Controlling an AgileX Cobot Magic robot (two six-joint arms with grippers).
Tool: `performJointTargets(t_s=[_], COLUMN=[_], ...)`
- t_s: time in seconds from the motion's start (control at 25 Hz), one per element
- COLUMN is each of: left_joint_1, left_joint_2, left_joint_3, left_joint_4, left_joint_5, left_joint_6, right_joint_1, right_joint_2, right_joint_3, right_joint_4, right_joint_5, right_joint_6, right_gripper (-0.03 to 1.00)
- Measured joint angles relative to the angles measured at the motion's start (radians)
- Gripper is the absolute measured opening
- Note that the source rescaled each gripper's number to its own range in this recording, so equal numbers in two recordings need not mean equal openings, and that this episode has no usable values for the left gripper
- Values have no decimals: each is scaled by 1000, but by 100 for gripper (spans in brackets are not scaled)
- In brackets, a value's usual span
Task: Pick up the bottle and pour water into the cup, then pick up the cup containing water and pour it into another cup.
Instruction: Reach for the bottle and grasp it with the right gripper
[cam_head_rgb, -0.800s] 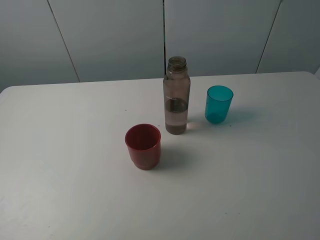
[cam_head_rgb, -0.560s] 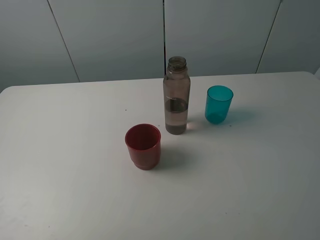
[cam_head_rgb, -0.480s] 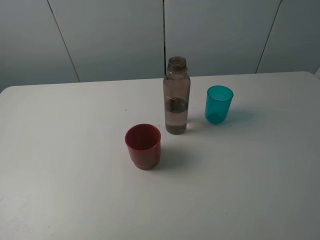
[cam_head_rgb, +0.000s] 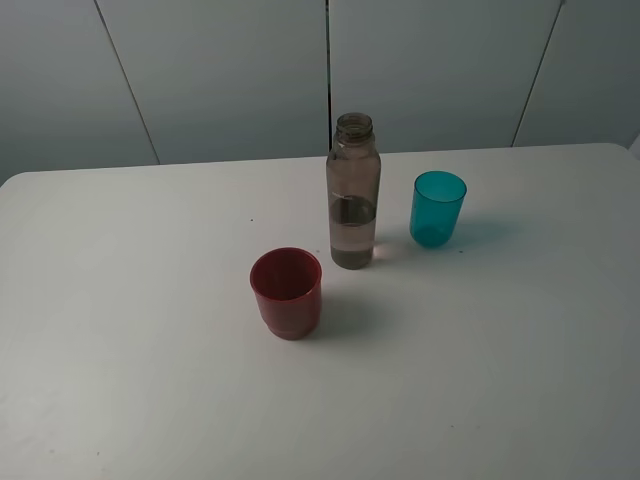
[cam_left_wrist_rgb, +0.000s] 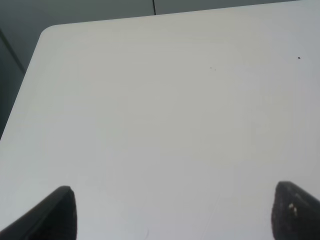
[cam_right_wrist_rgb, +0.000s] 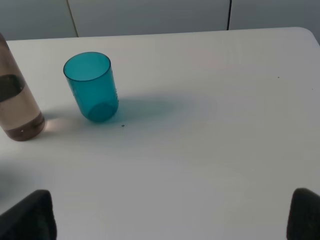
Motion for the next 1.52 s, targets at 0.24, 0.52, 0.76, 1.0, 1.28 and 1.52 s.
performJointTargets(t_s=[0.24, 0.52, 0.76, 1.0, 1.28, 1.52], left_joint_1=[0, 0, 0, 0, 0, 0], left_joint_2=[0, 0, 0, 0, 0, 0], left_joint_3=[0, 0, 0, 0, 0, 0], left_joint_4=[0, 0, 0, 0, 0, 0], left_joint_5=[0, 0, 0, 0, 0, 0], left_joint_6=[0, 0, 0, 0, 0, 0], right_joint_1=[0, 0, 8, 13, 13, 182], right_joint_2=[0, 0, 7, 272, 545, 654], right_joint_3=[0, 0, -13, -159, -259, -95], right_joint_4=[0, 0, 53, 99, 122, 112], right_joint_5=[0, 0, 26, 55, -269, -673], right_joint_6=[0, 0, -4, -4, 40, 176], right_gripper=[100, 100, 100, 100, 100, 100])
